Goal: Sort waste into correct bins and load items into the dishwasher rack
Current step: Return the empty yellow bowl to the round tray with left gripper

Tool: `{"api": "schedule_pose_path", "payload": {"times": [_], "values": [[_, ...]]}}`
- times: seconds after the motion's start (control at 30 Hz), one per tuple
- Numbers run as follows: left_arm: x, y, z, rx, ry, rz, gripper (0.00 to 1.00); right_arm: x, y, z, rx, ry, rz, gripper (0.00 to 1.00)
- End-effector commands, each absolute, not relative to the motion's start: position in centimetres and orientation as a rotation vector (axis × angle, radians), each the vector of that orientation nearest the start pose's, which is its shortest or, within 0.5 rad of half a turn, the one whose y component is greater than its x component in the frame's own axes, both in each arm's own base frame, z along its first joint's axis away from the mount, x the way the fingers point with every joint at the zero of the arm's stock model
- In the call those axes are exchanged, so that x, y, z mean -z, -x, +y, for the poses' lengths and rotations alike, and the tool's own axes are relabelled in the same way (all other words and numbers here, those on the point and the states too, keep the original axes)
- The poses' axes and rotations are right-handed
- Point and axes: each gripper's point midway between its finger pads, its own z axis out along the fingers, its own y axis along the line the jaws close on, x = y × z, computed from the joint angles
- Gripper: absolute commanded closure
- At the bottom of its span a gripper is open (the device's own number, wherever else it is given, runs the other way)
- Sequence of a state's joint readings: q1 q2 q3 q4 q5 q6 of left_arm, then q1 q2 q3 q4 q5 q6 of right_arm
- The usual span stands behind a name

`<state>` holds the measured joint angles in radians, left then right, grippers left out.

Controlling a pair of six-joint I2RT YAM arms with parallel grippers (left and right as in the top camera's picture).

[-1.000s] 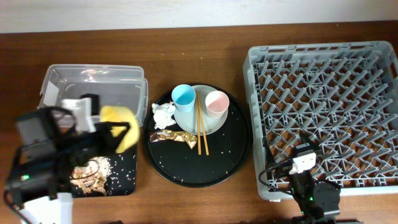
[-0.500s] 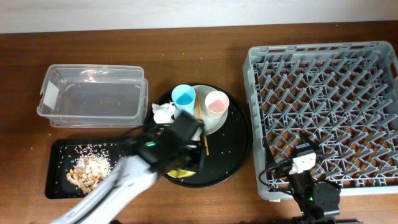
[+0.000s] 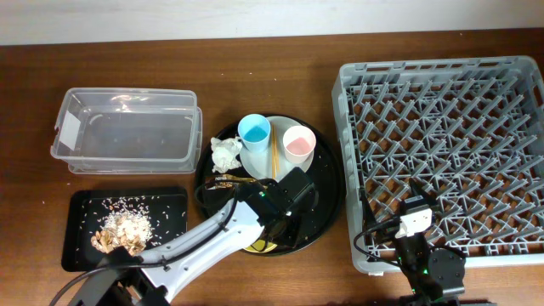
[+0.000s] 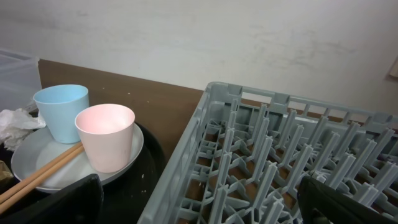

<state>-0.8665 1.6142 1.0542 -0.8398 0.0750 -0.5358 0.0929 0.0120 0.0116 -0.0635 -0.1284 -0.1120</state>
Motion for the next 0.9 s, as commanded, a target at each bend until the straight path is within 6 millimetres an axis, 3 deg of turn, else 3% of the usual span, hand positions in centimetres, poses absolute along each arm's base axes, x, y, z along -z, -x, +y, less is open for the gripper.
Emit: {"api": "schedule_pose_path", "payload": {"times": [0.0, 0.07, 0.13, 0.2, 0.27, 0.33, 0.37, 0.47, 0.5, 0.73, 0.87], "values": [[-6.8, -20.2, -25.8, 0.301, -0.504, 2.974, 0.83, -15.8, -24.2, 4.4, -0.088, 0.262, 1.618, 0.02], [-7.9, -21.5, -26.1, 0.274, -0.488, 2.921, 0.87, -15.8, -24.2, 4.4, -0.088, 0.262, 1.618, 0.02], [-8.1, -21.8, -26.1, 0.268, -0.484, 2.907, 1.0, -15.8, -24.2, 4.4, -0.088, 0.262, 1.618, 0.02], [-8.0, -21.9, -25.3, 0.205, -0.477, 2.908, 1.0, -15.8, -24.2, 4.4, -0.088, 0.262, 1.618, 0.02], [-8.4, -23.4, -22.3, 0.002, -0.416, 2.878, 1.0, -15.8, -24.2, 4.4, -0.088, 0.262, 1.618, 0.02], [-8.6, -24.2, -20.4, -0.06, -0.356, 2.885, 1.0, -15.8, -24.2, 4.4, -0.088, 0.262, 1.618, 0.02], [-8.6, -24.5, -19.0, -0.085, -0.304, 2.911, 0.97, -15.8, -24.2, 4.4, -0.088, 0.262, 1.618, 0.02], [-8.4, -24.7, -16.0, -0.156, -0.231, 2.974, 0.68, -15.8, -24.2, 4.4, -0.089, 0.261, 1.619, 0.02], [-8.3, -24.8, -15.6, -0.166, -0.244, 2.979, 0.64, -15.8, -24.2, 4.4, -0.088, 0.262, 1.618, 0.02], [-4.9, -24.3, -15.0, -0.144, -0.246, 2.98, 0.62, -15.8, -24.2, 4.4, -0.088, 0.262, 1.618, 0.02], [-4.4, -24.0, -15.1, -0.133, -0.253, 2.986, 0.67, -15.8, -24.2, 4.4, -0.088, 0.262, 1.618, 0.02]]}}
